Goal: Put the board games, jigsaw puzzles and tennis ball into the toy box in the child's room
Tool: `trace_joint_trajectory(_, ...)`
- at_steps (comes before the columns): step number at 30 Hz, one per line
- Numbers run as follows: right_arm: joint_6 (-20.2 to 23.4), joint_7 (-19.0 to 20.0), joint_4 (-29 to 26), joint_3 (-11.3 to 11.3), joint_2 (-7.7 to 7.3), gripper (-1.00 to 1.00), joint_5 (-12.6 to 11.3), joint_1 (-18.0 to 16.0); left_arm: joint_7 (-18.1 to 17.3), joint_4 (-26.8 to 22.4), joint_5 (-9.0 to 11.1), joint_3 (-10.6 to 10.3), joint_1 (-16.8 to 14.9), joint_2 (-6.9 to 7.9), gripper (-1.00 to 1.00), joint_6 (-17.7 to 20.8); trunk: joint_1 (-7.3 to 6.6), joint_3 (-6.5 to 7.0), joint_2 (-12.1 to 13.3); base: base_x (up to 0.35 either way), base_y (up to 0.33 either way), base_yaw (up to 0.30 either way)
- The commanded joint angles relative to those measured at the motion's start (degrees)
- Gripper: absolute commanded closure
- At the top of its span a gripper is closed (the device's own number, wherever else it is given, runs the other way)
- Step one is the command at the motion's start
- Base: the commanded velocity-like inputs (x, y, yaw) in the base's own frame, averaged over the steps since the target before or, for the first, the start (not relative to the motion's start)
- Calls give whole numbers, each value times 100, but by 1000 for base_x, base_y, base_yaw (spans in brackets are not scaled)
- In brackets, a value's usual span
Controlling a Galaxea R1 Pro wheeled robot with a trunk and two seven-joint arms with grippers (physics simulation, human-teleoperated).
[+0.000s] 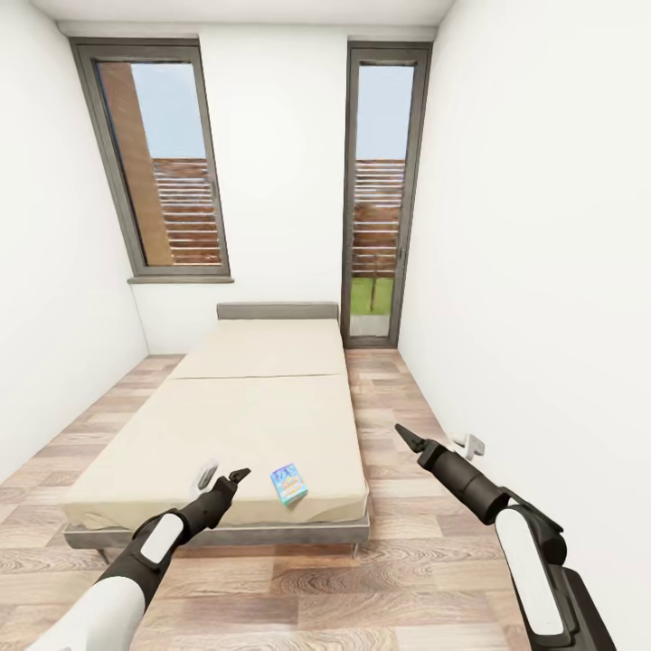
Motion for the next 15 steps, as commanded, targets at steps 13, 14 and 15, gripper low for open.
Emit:
trace_joint_trajectory(13,56,48,55,-93,-3,-100,-63,-5,-12,0,32,45,-5,-11,-100,73,287,-241,-528,0,0,0)
trace_joint_trajectory(14,59,50,60,-93,-3,-100,-64,-5,-12,0,32,57,-5,-6,-100,72,309,-259,-568,0,0,0)
trace_joint_trajectory(15,61,53,63,-94,-4,-100,-65,-5,-12,0,32,83,-5,-5,-100,70,331,-277,-608,0,0,0)
